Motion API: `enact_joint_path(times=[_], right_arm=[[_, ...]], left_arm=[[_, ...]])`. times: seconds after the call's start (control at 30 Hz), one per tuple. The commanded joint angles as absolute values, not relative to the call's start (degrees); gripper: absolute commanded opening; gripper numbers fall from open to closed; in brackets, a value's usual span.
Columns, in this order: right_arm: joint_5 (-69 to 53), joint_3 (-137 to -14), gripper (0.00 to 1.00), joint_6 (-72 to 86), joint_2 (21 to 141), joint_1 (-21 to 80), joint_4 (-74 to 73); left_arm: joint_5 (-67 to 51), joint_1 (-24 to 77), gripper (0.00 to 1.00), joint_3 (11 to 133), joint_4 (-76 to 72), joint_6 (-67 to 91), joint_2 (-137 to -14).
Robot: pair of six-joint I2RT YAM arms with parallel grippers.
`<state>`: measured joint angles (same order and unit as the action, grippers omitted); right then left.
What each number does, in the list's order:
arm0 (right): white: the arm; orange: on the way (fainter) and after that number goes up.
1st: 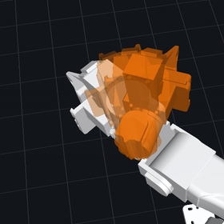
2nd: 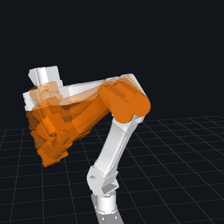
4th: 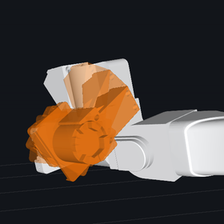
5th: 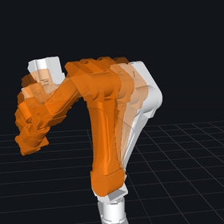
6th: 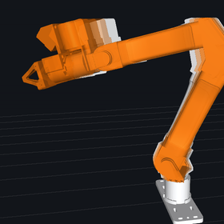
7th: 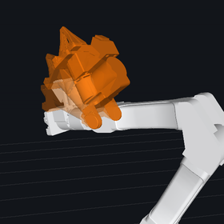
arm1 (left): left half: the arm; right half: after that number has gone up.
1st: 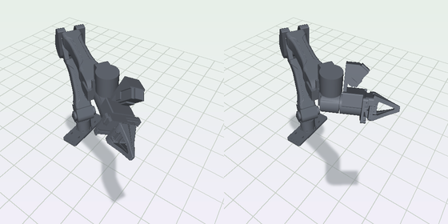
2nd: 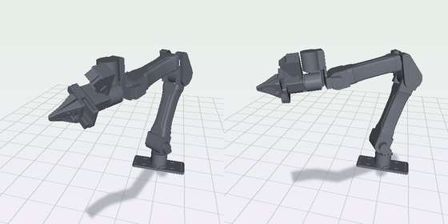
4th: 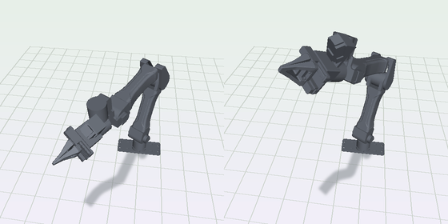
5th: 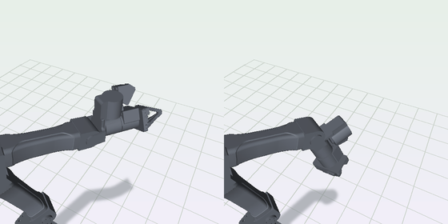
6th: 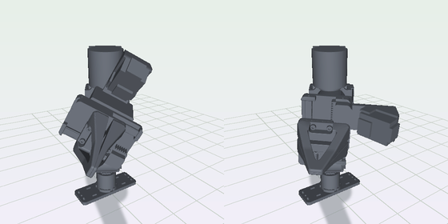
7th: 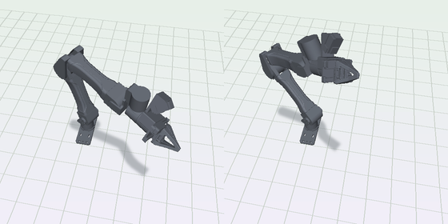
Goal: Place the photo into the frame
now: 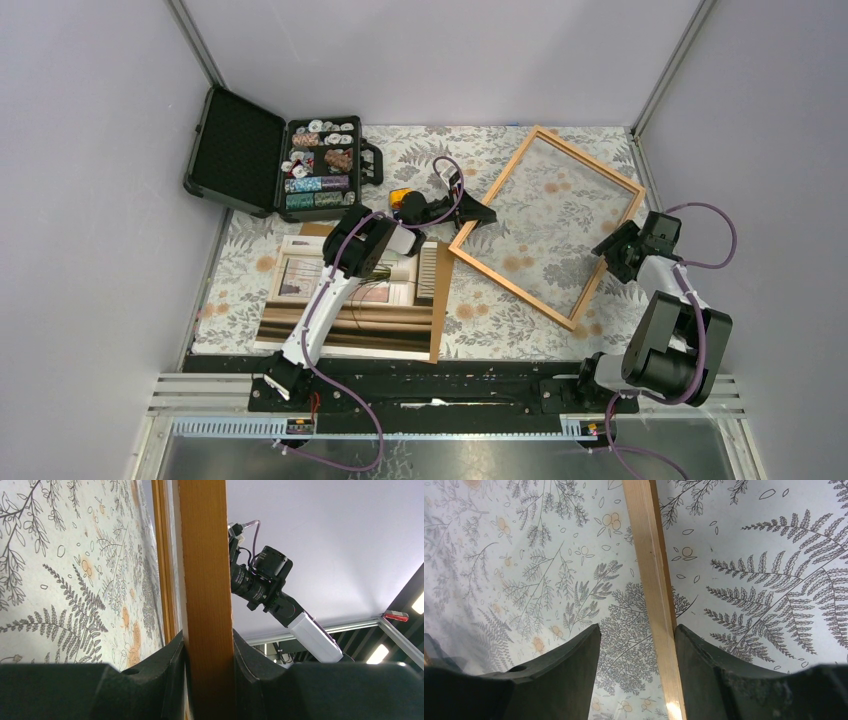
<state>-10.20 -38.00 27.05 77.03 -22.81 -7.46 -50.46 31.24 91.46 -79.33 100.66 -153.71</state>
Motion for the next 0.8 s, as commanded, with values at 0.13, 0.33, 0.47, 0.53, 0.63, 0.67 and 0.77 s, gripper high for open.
enact_joint_path(times=[0.13, 0.33, 0.47, 0.53, 0.63, 0.67, 0.77], right_arm=[[-13.2, -37.8, 0.61, 27.1, 77.4, -22.4, -6.4], [-12.8, -37.6, 0.59, 27.0, 77.2, -22.4, -6.4], [-10.0, -37.7, 0.61, 26.8, 74.1, -22.4, -8.0], [-9.4, -37.6, 0.62, 26.6, 73.2, -22.4, -8.5], [-9.8, -37.6, 0.62, 26.6, 73.8, -22.4, -8.5], [-10.2, -37.6, 0.62, 26.7, 74.2, -22.4, -8.5], [-11.3, -37.7, 0.62, 26.7, 75.5, -22.4, -7.9]], left_arm=[[-48.8, 30.8, 0.26, 91.0, -89.0, 100.2, -154.5], [-48.8, 30.8, 0.25, 91.0, -89.2, 100.4, -154.7], [-48.7, 30.7, 0.25, 91.0, -89.2, 100.5, -154.8], [-48.7, 30.6, 0.25, 91.1, -89.3, 100.5, -154.8], [-48.7, 30.7, 0.25, 91.0, -89.3, 100.5, -154.8], [-48.7, 30.6, 0.25, 91.0, -89.3, 100.5, -154.8], [-48.7, 30.5, 0.25, 90.9, -89.3, 100.5, -154.8]])
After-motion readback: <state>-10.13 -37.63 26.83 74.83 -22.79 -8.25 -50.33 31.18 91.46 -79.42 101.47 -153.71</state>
